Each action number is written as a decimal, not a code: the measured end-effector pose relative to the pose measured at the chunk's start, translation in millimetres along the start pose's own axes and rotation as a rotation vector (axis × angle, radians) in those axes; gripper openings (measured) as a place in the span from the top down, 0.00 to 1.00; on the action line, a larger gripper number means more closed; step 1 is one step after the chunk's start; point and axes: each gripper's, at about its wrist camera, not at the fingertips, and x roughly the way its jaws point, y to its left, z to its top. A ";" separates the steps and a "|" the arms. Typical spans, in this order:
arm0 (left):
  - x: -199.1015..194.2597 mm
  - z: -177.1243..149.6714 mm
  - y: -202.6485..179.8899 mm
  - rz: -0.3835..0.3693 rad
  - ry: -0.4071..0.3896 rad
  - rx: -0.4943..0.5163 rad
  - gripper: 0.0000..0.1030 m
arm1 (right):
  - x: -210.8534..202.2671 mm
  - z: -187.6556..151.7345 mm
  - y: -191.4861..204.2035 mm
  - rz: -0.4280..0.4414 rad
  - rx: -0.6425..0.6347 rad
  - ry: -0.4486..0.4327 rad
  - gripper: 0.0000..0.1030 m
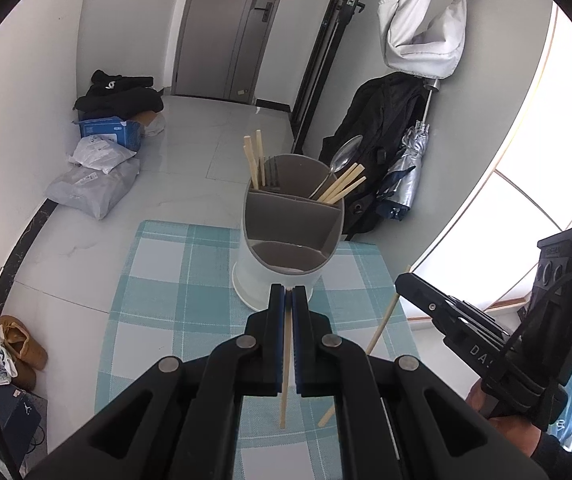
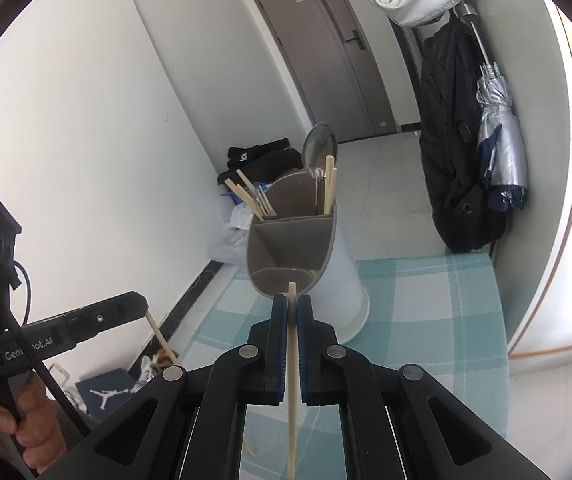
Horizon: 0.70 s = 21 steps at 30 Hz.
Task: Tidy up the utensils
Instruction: 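Raise both held chopsticks above the caddy opening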
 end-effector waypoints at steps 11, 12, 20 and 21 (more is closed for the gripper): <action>-18.6 31.5 -13.5 -0.032 -0.036 0.054 1.00 | -3.3 16.7 -0.6 0.028 0.003 -0.041 0.96; -20.2 35.7 -14.7 -0.040 -0.040 0.054 1.00 | -4.0 19.9 -1.3 0.030 0.008 -0.046 0.96; -31.1 92.1 -22.8 -0.143 -0.087 0.048 1.00 | -17.9 71.5 2.7 0.034 -0.013 -0.113 0.96; -32.3 100.8 -22.6 -0.149 -0.096 0.044 1.00 | -20.3 80.7 3.6 0.033 -0.018 -0.126 0.96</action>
